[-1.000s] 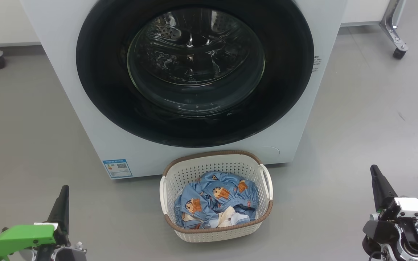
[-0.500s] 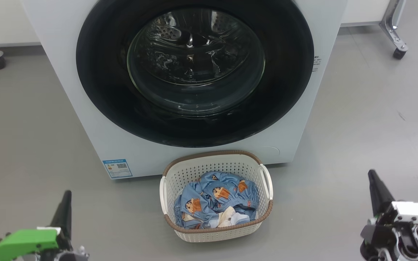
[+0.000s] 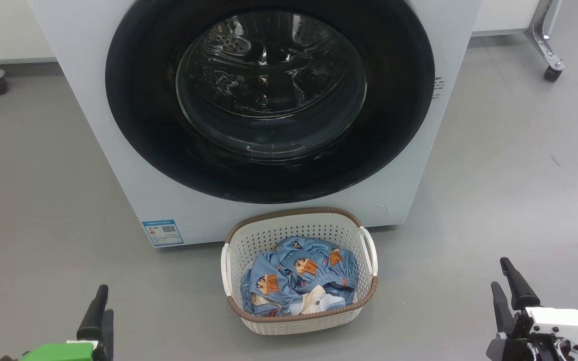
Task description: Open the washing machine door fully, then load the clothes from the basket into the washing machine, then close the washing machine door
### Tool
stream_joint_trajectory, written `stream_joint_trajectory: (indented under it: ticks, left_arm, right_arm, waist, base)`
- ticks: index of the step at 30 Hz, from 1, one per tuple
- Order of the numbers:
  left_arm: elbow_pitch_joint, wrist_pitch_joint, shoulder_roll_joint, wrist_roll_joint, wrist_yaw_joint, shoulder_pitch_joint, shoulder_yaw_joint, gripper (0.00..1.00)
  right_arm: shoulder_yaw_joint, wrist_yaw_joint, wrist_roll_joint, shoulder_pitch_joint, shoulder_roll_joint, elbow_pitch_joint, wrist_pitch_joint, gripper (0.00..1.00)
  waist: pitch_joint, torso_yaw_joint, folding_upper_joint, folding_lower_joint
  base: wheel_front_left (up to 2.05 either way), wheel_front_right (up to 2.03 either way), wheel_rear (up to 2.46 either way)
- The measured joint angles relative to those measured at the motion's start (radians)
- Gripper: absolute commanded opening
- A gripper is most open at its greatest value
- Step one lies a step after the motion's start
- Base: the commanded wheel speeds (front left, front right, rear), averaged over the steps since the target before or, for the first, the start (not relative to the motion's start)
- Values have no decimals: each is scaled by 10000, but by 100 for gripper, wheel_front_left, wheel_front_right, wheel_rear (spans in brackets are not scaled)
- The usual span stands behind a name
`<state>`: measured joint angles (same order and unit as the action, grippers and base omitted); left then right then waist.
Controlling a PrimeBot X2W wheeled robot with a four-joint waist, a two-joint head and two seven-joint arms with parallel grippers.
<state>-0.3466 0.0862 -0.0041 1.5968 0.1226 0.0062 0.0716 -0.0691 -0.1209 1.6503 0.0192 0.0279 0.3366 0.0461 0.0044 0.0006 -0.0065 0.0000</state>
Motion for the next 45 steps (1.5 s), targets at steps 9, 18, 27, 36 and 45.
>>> stream_joint_trajectory:
  ticks: [9, 18, 27, 36, 45]
  left_arm:
    - [102, -311, 6, -138, 0, 0, -105, 100]
    - [255, -625, 192, -880, 0, 0, -345, 100]
    - [290, -970, 460, -2119, 0, 2, -435, 100]
    - [384, -1235, 575, -3390, 0, 4, -412, 100]
    - [677, -1590, 869, -5494, -29, 7, -418, 100]
  right_arm:
    - [230, 0, -466, -13, 4, -178, -299, 100]
    - [602, 0, -1417, -112, 201, -418, -593, 100]
    - [761, -2, -2842, -183, 384, -702, -826, 100]
    - [995, -2, -4491, -320, 633, -959, -1066, 100]
    - [1436, -6, -6560, -417, 815, -1202, -1381, 100]
  waist:
    - [7, 8, 0, 0]
    - [11, 8, 1, 1]
    - [13, -7, 0, 1]
    - [34, -26, 1, 1]
    - [69, -43, 0, 1]
  base:
    - [0, 0, 0]
    - [0, 0, 0]
    - [0, 0, 0]
    - [0, 0, 0]
    - [0, 0, 0]
